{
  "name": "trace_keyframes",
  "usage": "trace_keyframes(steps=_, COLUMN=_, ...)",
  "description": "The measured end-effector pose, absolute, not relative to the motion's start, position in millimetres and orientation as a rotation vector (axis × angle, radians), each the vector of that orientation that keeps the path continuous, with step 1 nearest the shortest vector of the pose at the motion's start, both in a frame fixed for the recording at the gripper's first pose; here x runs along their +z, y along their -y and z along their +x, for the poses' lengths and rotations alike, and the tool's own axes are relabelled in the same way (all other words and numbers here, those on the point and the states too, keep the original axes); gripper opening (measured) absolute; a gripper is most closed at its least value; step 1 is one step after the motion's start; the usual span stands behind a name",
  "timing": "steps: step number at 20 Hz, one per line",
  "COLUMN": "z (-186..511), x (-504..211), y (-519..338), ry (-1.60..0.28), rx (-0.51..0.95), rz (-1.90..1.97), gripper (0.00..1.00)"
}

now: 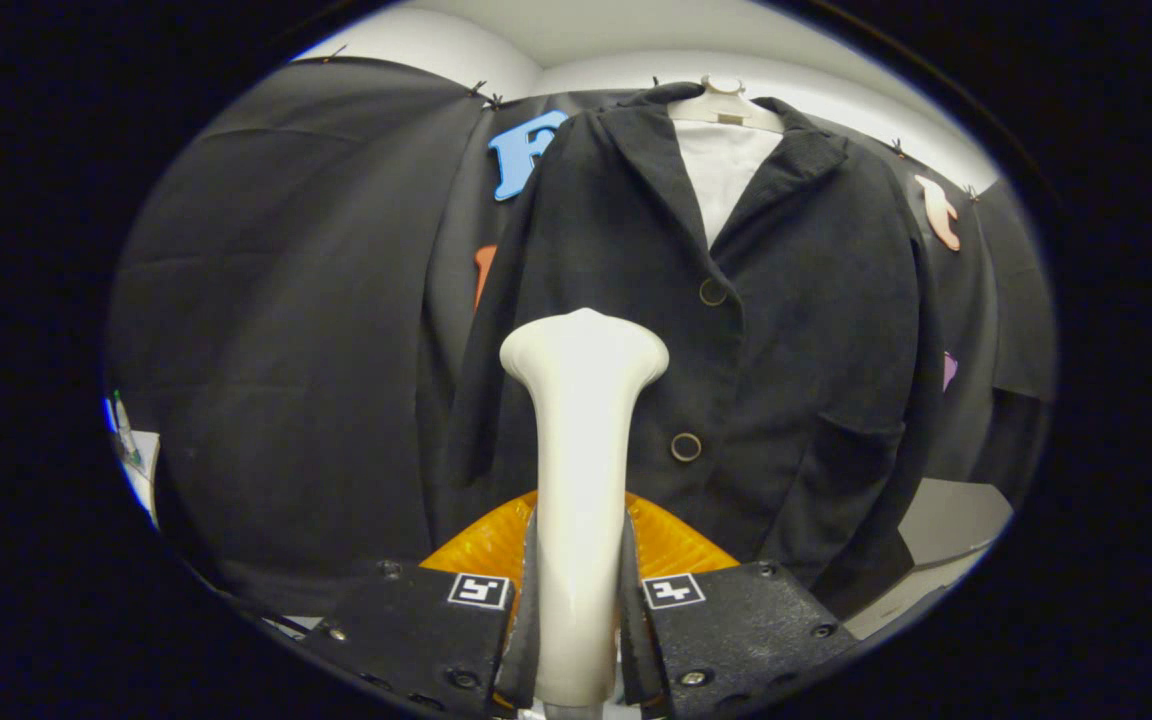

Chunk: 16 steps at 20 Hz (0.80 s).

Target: Iron the clothes twice with a garment steamer, once on the left side and once on the right side.

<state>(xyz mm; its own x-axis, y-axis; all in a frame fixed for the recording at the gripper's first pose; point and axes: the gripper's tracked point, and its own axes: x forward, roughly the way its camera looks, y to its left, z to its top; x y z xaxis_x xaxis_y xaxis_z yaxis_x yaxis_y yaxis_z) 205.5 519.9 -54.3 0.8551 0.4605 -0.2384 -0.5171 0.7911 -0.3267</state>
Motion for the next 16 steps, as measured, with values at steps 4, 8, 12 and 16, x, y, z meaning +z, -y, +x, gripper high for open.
trace_keyframes(steps=4, z=199.2, x=-79.9, y=-505.6, ry=-0.204, rx=0.513, rz=-0.406, gripper=0.35)
trace_keyframes(steps=8, z=197.8, x=-102.6, y=-493.8, ry=-0.264, rx=0.499, rz=-0.405, gripper=0.35)
trace_keyframes(steps=12, z=192.1, x=-126.6, y=-488.7, ry=-0.325, rx=0.504, rz=-0.416, gripper=0.35)
trace_keyframes(steps=16, z=190.0, x=-158.5, y=-480.3, ry=-0.417, rx=0.484, rz=-0.426, gripper=0.35)
